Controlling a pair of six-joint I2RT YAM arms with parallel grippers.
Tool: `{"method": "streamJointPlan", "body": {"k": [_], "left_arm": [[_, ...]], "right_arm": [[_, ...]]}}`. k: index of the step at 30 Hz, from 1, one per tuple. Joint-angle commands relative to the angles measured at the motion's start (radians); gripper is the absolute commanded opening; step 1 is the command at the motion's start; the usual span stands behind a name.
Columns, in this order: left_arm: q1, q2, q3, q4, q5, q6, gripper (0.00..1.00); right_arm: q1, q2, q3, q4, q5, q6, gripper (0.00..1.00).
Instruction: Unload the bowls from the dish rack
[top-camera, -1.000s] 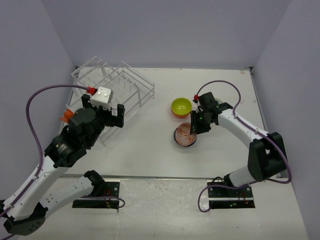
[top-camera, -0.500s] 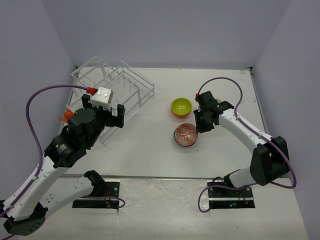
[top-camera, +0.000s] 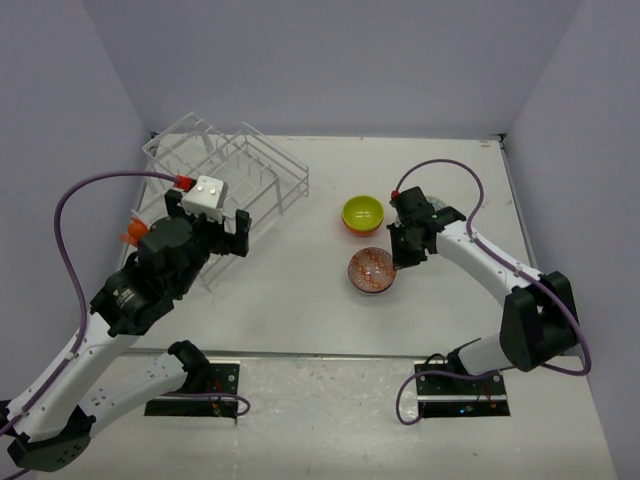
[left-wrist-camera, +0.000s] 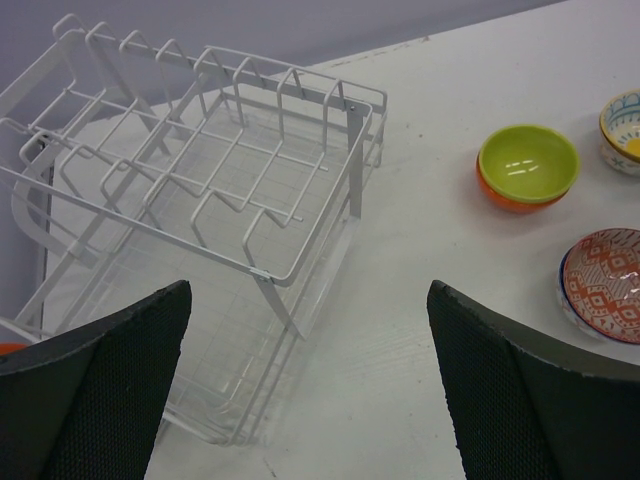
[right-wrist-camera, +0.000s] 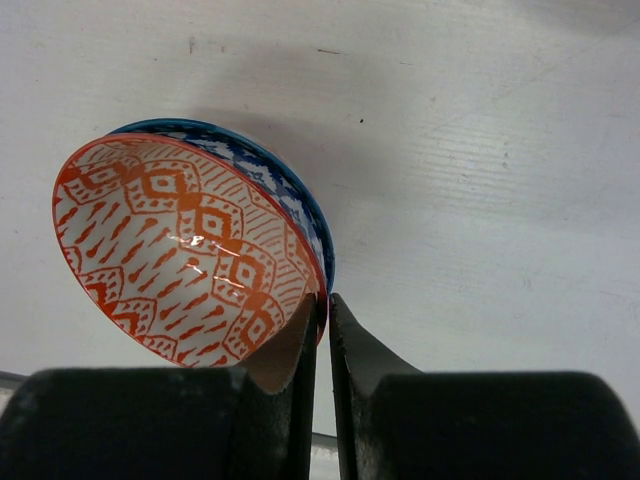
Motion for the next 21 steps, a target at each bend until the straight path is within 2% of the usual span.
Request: {"method": "streamJointPlan", "body": {"k": [1,6,9,12,15,21], "left_arm": [[0.006,-0.007,-0.025,0.055,-0.001,0.026,1.00],[0.006,-0.008,-0.072,0.078,-0.047,-0.015,1.00],[0.006,-0.010,-0.117,0.126,-0.080,-0.052,1.00],[0.031,-0.028,-0.181,0.194,-0.113,-0.066,1.00],[0.103,-0.031,-0.193,0.199,-0.062,-0.067,1.00],[0.140,-0.028,-0.206,0.208,-0.018,-0.070,1.00]], "right_arm": [[0.001,0.000,-0.010,0.035,-0.001,0.009,0.09],[0.001,-0.026,-0.013,0.035,-0.001,0.015,0.09],[0.001,-0.040,-0.013,0.047,-0.001,0.009,0.02],[0.001,-0.019,-0.027,0.070,-0.033,0.009,0.00],[0.001,-0.003,-0.044,0.096,-0.038,0.018,0.00],[0.001,0.004,-0.058,0.103,-0.035,0.025,0.00]]}}
